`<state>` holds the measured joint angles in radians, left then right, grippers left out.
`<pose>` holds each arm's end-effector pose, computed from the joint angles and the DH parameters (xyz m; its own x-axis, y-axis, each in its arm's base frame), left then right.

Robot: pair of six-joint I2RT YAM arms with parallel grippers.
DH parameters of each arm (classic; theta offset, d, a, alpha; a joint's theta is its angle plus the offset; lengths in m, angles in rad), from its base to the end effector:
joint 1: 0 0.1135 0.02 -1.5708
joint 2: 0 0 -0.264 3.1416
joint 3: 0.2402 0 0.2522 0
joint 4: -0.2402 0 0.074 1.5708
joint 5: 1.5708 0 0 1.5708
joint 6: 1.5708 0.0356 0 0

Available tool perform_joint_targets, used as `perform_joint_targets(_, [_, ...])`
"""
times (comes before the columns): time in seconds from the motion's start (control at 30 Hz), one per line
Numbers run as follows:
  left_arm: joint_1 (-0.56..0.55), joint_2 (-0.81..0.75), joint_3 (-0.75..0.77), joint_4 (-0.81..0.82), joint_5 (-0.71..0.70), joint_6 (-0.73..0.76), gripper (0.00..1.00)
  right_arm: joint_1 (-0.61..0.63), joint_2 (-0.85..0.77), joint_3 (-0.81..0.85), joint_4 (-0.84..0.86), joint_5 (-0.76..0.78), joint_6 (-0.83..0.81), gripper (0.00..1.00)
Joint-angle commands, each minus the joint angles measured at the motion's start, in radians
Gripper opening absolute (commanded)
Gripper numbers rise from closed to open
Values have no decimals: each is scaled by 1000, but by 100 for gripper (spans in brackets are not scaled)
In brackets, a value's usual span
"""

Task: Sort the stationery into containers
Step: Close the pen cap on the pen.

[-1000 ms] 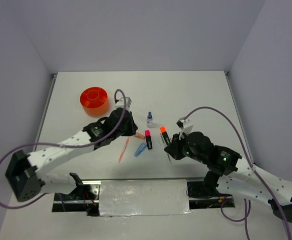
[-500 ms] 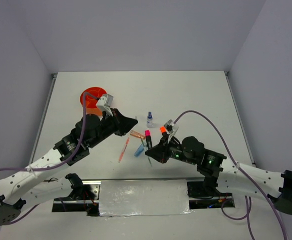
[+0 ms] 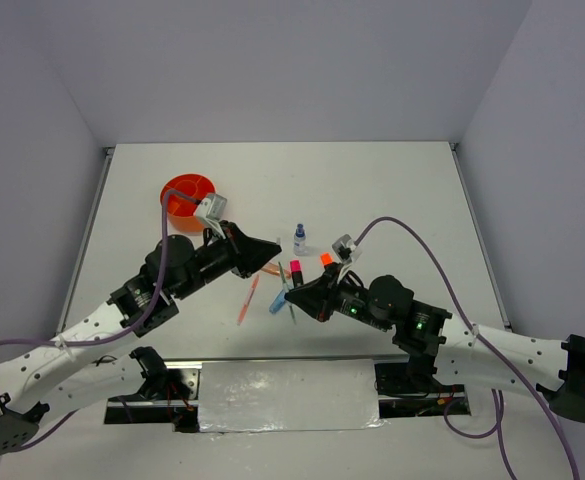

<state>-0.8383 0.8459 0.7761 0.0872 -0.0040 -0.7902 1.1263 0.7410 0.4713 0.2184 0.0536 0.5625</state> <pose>0.1359 -0.1509 0.3558 -0.5182 -0.4863 -0.7036 0.5296 0.4635 -0.7104 0.0820 0.1678 0.2787 -0.4872 0.2156 -0.8463 -0.7314 0.4288 0.5303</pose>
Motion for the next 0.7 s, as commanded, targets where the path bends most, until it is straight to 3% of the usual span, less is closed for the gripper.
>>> perform_joint_targets(0.0, [2, -24, -9, 91, 22, -1, 0, 6, -12, 40, 53, 34, -18, 0])
perform_joint_targets(0.67, [2, -13, -35, 117, 27, 20, 1, 7, -20, 38, 73, 35, -18, 0])
